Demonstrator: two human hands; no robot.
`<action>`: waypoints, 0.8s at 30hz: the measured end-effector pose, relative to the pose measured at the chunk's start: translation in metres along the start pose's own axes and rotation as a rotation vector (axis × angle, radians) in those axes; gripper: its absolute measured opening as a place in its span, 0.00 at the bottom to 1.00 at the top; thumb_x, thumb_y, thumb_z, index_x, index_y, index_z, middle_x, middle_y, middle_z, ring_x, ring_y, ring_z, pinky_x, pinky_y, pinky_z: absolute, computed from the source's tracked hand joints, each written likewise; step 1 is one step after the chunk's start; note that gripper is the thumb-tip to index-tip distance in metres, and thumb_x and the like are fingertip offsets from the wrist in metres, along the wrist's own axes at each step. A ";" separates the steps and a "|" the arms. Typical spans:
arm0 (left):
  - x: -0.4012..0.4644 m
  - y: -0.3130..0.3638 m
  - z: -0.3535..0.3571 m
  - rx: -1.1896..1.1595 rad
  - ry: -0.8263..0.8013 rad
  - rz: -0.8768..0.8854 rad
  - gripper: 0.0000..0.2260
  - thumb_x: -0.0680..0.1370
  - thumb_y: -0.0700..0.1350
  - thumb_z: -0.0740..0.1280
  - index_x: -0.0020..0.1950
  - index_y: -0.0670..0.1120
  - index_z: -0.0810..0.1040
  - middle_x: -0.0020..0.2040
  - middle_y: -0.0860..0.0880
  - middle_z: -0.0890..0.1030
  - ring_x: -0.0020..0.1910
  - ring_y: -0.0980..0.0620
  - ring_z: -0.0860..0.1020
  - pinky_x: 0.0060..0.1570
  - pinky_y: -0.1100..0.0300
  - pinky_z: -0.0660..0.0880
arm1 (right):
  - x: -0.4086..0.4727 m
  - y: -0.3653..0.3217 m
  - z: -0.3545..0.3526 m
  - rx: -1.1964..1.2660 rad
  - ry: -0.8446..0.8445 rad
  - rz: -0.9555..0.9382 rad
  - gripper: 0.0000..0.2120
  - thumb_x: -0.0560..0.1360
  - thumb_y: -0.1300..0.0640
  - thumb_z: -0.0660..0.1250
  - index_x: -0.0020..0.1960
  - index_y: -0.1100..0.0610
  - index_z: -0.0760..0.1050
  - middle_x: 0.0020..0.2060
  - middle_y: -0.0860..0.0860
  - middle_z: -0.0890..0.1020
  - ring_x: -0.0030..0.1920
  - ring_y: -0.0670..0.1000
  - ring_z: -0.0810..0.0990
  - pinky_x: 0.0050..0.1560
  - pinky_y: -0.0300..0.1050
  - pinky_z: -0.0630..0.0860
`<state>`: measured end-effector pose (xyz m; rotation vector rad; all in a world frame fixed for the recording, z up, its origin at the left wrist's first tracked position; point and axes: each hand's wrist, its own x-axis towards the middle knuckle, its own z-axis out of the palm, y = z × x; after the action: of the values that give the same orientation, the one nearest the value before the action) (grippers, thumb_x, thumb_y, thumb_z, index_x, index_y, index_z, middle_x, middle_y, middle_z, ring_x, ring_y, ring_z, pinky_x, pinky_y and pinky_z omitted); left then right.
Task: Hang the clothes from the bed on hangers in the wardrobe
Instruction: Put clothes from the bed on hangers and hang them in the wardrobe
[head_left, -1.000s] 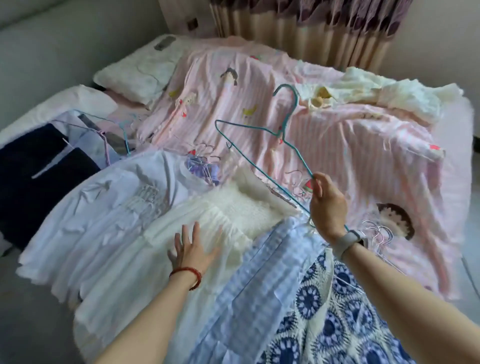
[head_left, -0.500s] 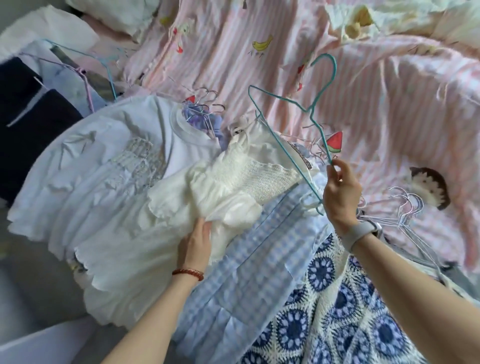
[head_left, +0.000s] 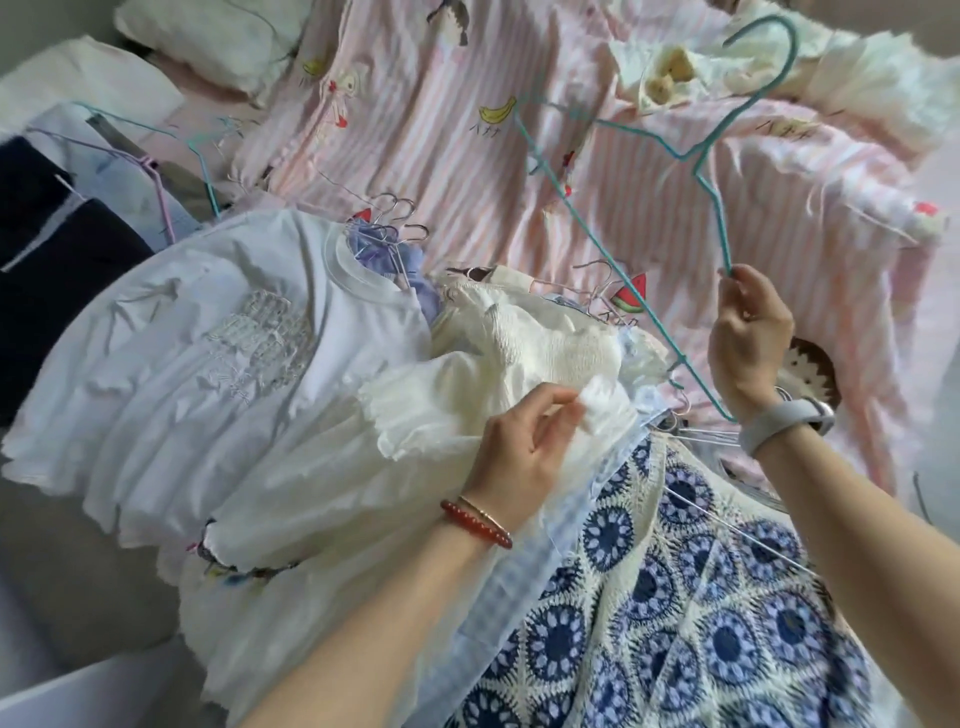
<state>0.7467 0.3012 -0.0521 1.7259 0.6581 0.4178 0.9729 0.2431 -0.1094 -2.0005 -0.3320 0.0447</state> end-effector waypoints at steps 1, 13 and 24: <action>0.002 -0.010 -0.001 0.052 0.058 -0.033 0.07 0.78 0.49 0.62 0.48 0.46 0.76 0.34 0.56 0.80 0.26 0.52 0.74 0.25 0.65 0.70 | 0.000 0.004 0.000 -0.025 -0.042 -0.003 0.11 0.76 0.59 0.60 0.52 0.63 0.78 0.37 0.52 0.75 0.29 0.39 0.69 0.32 0.34 0.61; -0.005 -0.104 -0.032 1.104 -0.233 -0.396 0.22 0.79 0.58 0.52 0.73 0.56 0.57 0.75 0.51 0.55 0.74 0.50 0.50 0.69 0.50 0.54 | 0.024 0.049 0.044 -0.496 -0.455 0.036 0.12 0.78 0.60 0.57 0.57 0.63 0.76 0.50 0.65 0.80 0.48 0.62 0.77 0.42 0.50 0.69; -0.001 -0.135 -0.019 1.062 -0.296 -0.507 0.23 0.80 0.59 0.47 0.75 0.59 0.47 0.76 0.52 0.41 0.74 0.48 0.38 0.71 0.43 0.39 | -0.005 0.082 0.065 -0.775 -0.649 0.076 0.23 0.78 0.55 0.53 0.72 0.55 0.56 0.72 0.57 0.60 0.71 0.59 0.56 0.69 0.62 0.55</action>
<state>0.7067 0.3366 -0.1776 2.4042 1.1673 -0.6620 0.9740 0.2662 -0.2122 -2.7298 -0.7716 0.7191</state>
